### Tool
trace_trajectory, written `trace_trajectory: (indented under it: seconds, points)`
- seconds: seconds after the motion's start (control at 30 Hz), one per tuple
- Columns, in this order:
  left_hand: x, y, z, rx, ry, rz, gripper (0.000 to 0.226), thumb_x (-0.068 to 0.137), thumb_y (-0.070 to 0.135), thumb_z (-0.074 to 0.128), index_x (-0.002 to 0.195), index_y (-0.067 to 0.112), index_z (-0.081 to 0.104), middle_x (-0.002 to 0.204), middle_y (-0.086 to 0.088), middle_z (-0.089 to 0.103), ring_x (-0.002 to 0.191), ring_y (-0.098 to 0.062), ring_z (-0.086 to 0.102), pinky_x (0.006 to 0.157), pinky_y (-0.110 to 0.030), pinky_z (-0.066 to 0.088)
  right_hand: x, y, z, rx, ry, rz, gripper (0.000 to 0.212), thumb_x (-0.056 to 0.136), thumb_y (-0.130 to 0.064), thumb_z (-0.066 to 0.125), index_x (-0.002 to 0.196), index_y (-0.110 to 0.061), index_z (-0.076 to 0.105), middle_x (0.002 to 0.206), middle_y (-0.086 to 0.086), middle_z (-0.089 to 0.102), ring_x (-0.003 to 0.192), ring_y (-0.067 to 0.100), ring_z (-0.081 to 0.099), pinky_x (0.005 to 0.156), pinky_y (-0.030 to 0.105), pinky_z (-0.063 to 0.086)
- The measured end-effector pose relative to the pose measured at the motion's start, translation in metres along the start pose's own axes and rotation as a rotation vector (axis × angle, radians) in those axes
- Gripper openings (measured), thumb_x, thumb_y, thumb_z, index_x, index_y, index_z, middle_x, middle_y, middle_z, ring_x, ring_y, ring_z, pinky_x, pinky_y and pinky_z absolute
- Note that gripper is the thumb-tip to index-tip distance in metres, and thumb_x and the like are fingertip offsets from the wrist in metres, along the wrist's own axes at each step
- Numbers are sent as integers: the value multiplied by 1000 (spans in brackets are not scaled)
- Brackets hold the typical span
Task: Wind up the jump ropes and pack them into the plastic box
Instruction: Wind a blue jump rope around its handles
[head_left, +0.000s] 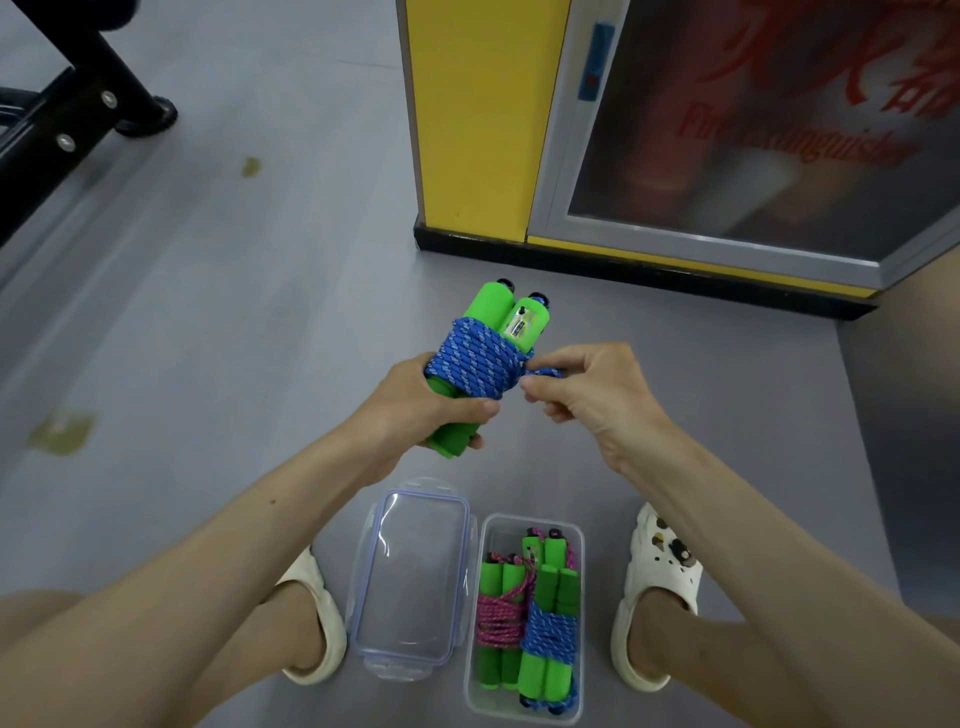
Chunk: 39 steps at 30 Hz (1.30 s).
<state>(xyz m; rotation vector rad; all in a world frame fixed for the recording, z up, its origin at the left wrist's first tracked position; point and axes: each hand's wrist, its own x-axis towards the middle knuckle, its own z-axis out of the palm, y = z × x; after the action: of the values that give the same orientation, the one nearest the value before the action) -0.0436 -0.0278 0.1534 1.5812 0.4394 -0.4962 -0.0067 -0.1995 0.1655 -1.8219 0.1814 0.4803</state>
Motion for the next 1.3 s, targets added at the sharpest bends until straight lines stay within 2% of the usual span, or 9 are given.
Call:
trace_trajectory:
  seconds: [0.1,0.27,0.4,0.53,0.7,0.87,0.97,1.13,1.3]
  points:
    - [0,0,1,8,3,2,44,74,9,78,113,10,57,91,-10,72,68,-25,71,62,-31,58,-1,4,4,-37,39,-82,16,80,3,68,95,-1,70,70,14,68,58,17,65,64,28,59]
    - [0,1,6,52,22,59,48,74,8,79,115,13,54,92,-6,70,65,-22,71,59,-26,58,-3,7,6,-141,120,-221,15,86,-3,61,78,-13,69,61,5,63,50,10,61,60,31,59]
    - [-1,1,10,94,55,125,53,74,10,79,117,18,49,99,-4,68,66,-24,71,56,-23,56,-4,11,8,-291,154,-372,10,87,-10,64,88,-6,73,64,-4,63,55,13,64,65,37,57]
    - [-4,-2,9,24,30,131,63,76,13,78,125,28,41,104,2,64,74,-26,72,64,-29,59,-5,11,12,-421,211,-484,21,79,-21,75,96,-7,73,82,2,69,74,14,64,74,27,53]
    - [-8,-3,11,17,14,134,64,75,38,73,129,35,39,110,10,62,97,-11,64,70,-37,60,-2,12,12,-397,257,-519,19,77,-18,76,92,-8,70,79,-7,59,66,2,53,64,6,42]
    - [-7,-2,14,-123,94,83,55,68,45,75,116,25,57,103,-2,72,89,-23,71,79,-38,57,-4,12,19,-367,220,-557,17,79,-15,75,91,-8,66,71,-12,53,58,1,50,58,6,41]
    - [-5,1,19,-151,201,57,39,77,47,71,106,22,62,95,0,72,83,-17,69,72,-31,54,-4,11,21,-346,204,-592,14,79,-10,74,89,-7,65,66,-18,47,61,-5,49,56,6,38]
    - [-6,3,24,-253,261,-71,46,76,56,68,101,17,66,88,-1,72,73,-13,67,60,-25,50,-4,15,27,-345,147,-666,14,76,2,71,85,-7,65,68,-14,48,63,1,47,57,9,37]
    - [-3,4,23,-237,290,-92,39,80,45,68,102,14,67,86,-5,72,67,-18,65,60,-26,49,-3,15,27,-269,120,-654,14,76,5,69,85,-6,70,71,-6,55,63,4,48,59,11,40]
